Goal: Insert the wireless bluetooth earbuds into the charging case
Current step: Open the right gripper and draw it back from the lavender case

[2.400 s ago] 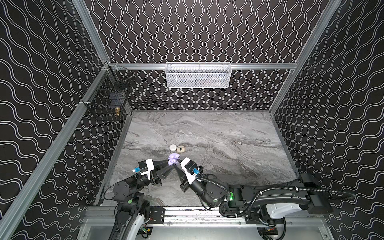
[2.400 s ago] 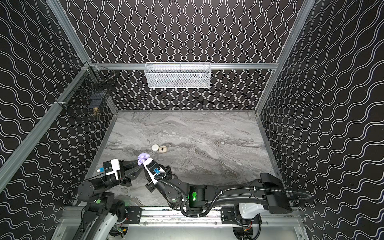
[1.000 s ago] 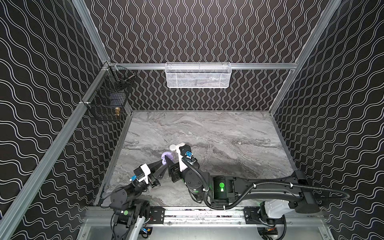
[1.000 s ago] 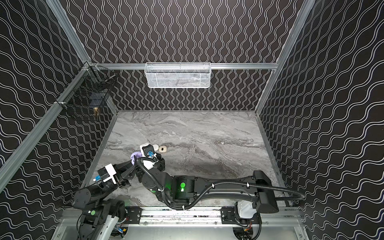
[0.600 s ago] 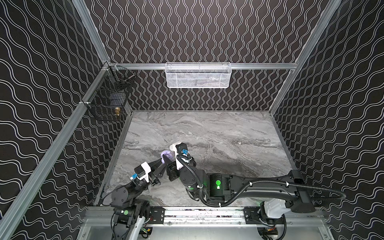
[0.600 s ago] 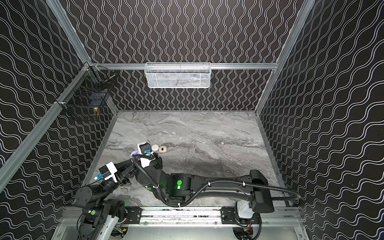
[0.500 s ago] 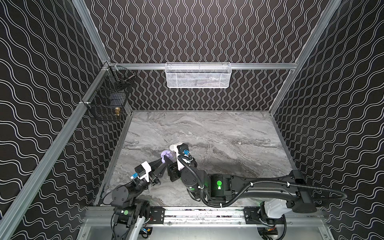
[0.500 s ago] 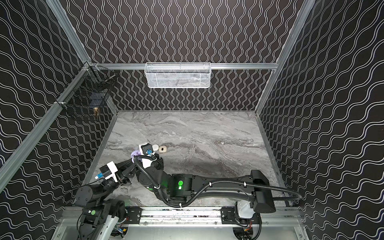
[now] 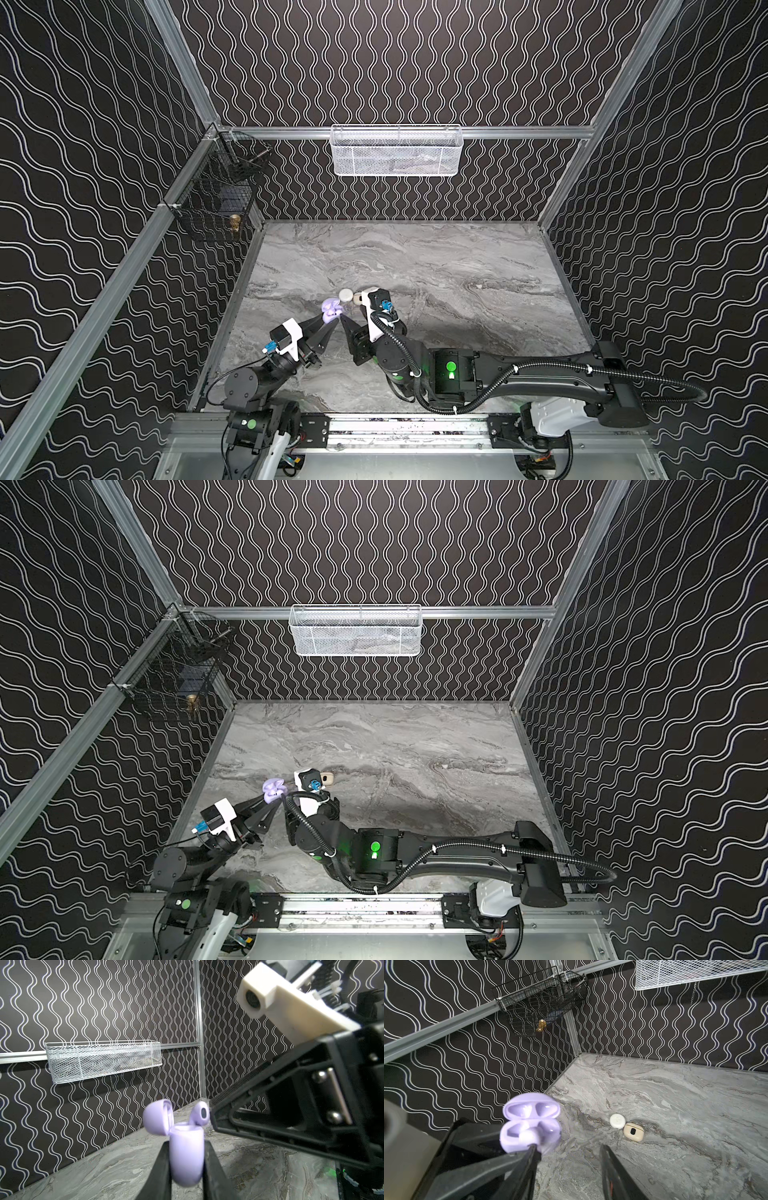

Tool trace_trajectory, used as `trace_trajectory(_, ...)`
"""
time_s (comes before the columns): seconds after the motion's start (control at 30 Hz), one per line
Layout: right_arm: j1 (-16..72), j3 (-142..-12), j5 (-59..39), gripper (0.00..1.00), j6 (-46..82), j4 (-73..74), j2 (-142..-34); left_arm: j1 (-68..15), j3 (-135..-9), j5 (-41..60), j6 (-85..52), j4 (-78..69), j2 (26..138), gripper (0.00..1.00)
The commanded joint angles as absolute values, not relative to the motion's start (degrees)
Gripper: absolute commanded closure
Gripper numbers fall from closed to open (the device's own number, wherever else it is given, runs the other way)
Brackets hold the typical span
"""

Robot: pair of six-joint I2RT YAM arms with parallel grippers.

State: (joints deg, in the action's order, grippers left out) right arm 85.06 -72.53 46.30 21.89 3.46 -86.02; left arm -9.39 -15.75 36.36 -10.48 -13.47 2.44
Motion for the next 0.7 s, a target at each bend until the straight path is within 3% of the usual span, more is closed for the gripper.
trace_trajectory(0.0, 85.0, -71.8, 48.0, 0.5, 22.9, 3.4, -85.2, -9.4, -16.4, 37.2, -11.0, -17.4, 2.7, 1.0)
trace_trajectory(0.27, 85.1, -69.0, 47.8, 0.5, 20.2, 5.9, -81.2, -9.3, -16.0, 39.4, -11.8, -19.6, 3.7, 1.0)
trace_trajectory(0.5, 86.0, -60.4, 39.0, 0.47, 11.9, 18.9, -73.6, -9.3, -15.9, 42.3, -12.7, -22.2, 5.1, 1.0)
trace_trajectory(0.67, 86.0, -63.1, 34.1, 0.46, 9.9, 17.8, -75.7, -9.3, -15.4, 46.0, -14.4, -26.7, 6.6, 1.0)
